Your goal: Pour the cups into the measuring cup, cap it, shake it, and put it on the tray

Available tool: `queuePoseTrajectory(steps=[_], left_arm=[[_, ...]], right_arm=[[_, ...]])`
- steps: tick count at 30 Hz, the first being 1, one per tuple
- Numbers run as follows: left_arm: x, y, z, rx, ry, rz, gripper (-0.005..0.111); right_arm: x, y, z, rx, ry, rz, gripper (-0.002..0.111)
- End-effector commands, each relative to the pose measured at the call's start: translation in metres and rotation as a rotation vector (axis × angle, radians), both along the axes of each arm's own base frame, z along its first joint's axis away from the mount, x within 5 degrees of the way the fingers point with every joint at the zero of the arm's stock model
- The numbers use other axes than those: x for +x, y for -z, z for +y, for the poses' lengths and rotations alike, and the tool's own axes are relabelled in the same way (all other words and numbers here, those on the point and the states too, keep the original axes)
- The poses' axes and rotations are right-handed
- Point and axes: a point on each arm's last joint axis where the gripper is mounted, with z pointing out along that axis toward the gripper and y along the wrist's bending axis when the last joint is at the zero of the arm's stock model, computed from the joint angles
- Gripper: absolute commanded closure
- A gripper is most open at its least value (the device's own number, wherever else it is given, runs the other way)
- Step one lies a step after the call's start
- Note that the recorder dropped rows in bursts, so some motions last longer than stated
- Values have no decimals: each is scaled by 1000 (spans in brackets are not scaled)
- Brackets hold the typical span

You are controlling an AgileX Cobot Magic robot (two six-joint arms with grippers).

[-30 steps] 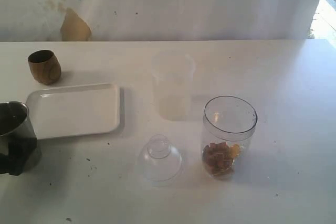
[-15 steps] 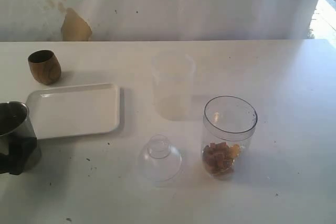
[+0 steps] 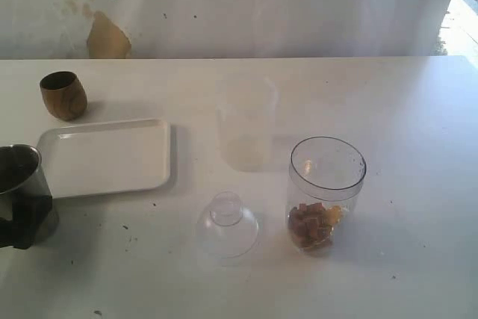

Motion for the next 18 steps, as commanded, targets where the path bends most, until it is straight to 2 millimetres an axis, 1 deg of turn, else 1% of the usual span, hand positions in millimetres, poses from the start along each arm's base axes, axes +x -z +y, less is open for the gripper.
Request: queuePoseTrajectory(steps=[1,14,18], left_arm=[[1,-1,0,-5,-10,-15,2],[3,-5,-1,-14,-1,-54,2],[4,-6,-1,-45,-12,-68,2]], right_arm=[[0,-1,0,1,1,-16,108],[0,-1,0,1,1,-16,108],[0,-1,0,1,1,-16,108]])
